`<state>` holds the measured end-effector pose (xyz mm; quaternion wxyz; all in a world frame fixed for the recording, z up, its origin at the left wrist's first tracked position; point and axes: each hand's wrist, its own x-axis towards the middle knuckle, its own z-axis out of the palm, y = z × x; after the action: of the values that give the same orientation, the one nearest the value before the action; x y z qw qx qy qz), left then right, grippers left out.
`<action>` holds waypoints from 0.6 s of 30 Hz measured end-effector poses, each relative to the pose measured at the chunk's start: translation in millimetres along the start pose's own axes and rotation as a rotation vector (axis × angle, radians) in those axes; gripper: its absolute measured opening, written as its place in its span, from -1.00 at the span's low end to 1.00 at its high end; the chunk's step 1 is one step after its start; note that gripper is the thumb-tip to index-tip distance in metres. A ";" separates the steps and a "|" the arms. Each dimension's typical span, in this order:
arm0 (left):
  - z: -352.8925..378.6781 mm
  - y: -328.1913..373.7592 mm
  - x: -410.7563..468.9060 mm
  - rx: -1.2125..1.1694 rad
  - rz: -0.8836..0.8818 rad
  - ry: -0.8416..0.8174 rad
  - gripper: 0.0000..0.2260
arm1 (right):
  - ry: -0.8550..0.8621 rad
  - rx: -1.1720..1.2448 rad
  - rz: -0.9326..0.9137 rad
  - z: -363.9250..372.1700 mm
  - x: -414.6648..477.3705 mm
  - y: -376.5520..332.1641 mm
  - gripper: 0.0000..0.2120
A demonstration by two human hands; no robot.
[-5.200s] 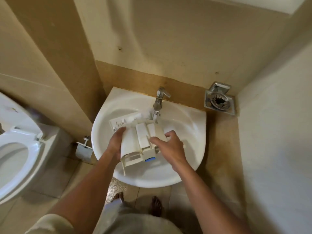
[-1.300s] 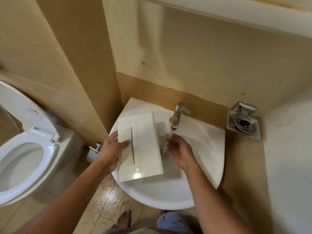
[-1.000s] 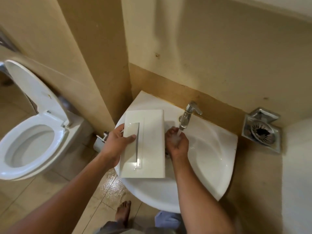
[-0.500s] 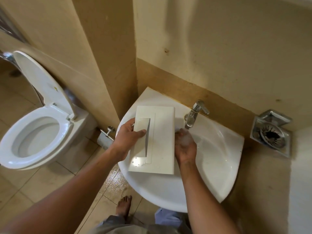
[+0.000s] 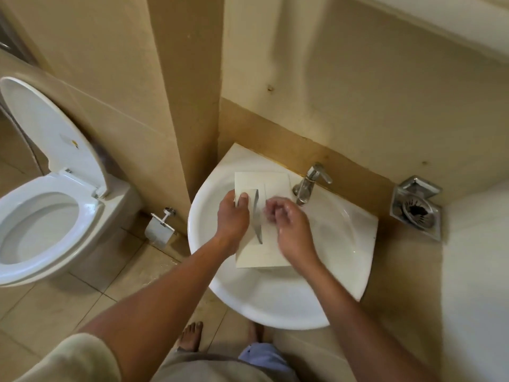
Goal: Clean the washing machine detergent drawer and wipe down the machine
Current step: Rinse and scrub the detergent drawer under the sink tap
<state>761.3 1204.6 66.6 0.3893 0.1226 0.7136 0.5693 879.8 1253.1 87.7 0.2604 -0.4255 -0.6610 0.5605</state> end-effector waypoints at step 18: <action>6.1 -6.1 -7.3 -0.048 -0.042 -0.083 -0.71 | -0.241 -1.239 -0.020 39.3 76.3 -2.8 -0.43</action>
<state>772.0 1202.5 63.8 0.4331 0.1218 0.6855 0.5724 808.4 1297.8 71.1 -0.1053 -0.4249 -0.8917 0.1151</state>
